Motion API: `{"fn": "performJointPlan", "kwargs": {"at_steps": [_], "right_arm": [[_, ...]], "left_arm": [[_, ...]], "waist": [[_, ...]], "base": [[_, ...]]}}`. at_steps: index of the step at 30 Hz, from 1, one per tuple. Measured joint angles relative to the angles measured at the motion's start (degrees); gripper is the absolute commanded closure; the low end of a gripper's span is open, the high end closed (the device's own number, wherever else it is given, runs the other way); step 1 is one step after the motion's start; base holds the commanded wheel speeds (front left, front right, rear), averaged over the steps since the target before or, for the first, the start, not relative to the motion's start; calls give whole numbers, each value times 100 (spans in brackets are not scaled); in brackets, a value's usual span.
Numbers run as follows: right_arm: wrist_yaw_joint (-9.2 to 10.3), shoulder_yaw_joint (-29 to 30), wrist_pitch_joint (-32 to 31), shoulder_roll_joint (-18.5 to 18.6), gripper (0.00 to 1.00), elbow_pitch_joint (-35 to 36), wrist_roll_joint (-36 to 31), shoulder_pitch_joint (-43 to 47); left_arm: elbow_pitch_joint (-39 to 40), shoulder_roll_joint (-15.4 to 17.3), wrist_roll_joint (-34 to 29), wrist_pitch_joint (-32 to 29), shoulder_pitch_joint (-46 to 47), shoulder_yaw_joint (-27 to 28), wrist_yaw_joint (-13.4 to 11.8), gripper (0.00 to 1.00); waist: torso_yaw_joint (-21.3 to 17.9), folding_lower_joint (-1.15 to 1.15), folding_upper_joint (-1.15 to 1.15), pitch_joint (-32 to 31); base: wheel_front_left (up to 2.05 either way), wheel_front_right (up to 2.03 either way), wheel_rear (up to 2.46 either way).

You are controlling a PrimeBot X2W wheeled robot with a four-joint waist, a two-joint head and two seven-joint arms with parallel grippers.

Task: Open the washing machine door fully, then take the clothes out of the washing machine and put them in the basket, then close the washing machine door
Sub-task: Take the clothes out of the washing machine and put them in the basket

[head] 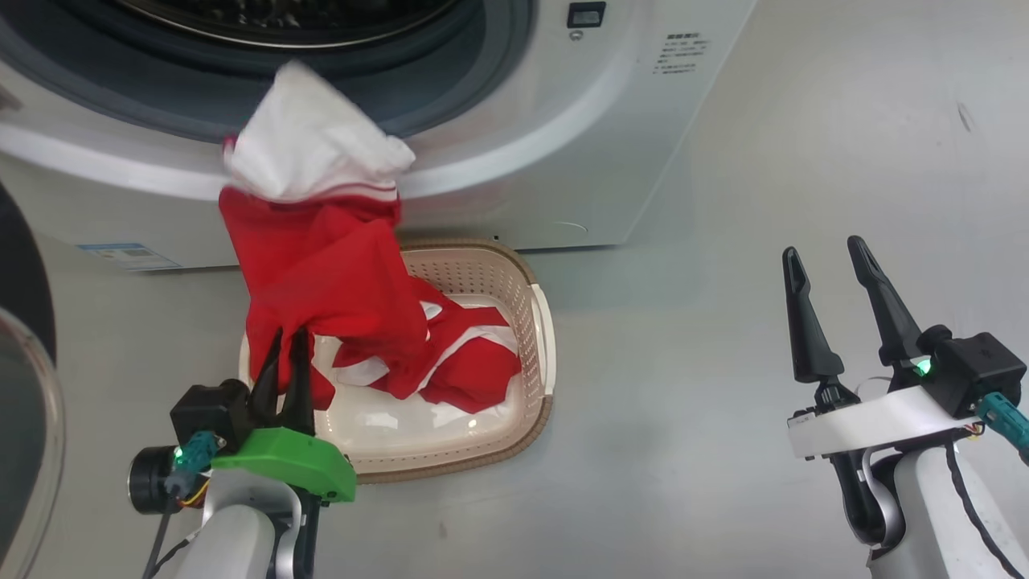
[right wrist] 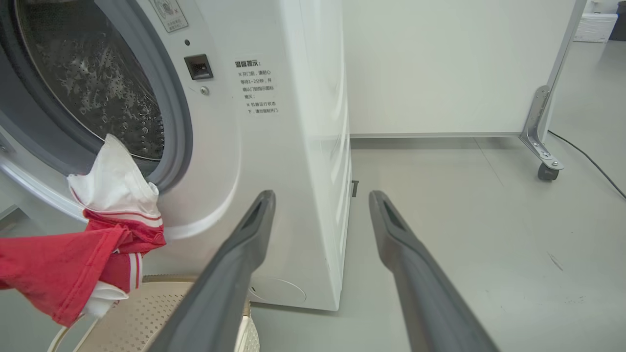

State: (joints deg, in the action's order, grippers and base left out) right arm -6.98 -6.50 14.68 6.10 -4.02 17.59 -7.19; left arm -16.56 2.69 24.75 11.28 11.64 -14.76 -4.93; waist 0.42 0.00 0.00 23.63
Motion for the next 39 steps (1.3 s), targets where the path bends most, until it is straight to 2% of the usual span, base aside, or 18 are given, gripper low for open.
{"fn": "performJointPlan", "kwargs": {"at_steps": [9,18,27,35,36,37,38,39], "right_arm": [[0,-3,0,-12,0,23,57,-186],[0,-68,0,-11,0,44,157,-444],[0,-104,1,-11,0,-3,261,-637],[0,-100,1,23,0,-69,297,-788],[0,-103,1,25,0,-75,298,-798],[0,-107,1,30,0,-86,298,-810],[0,-105,1,34,0,-100,298,-827],[-1,-87,1,40,0,-109,299,-864]], "left_arm": [[-789,-14,200,-15,734,194,-1,100],[-1711,-31,231,-292,1410,281,-10,100],[-2607,-36,370,-466,1660,350,-11,100],[-3182,-48,517,-497,1908,346,24,100],[-3248,-49,530,-515,1925,345,45,67],[-3306,-52,536,-515,1954,347,52,27],[-3345,-52,542,-513,1987,346,73,0],[-3464,-56,542,-508,2064,333,115,0]], "waist": [[-322,0,0,388],[-634,0,0,852],[-927,0,0,1258],[-1022,0,0,1460],[-1019,0,0,1464],[-1015,0,0,1465],[-1009,0,0,1463],[-991,0,0,1442]], "base": [[0,0,0],[0,0,0],[0,0,0],[0,0,0],[0,0,0],[0,0,0],[0,0,0],[0,0,0]]}}
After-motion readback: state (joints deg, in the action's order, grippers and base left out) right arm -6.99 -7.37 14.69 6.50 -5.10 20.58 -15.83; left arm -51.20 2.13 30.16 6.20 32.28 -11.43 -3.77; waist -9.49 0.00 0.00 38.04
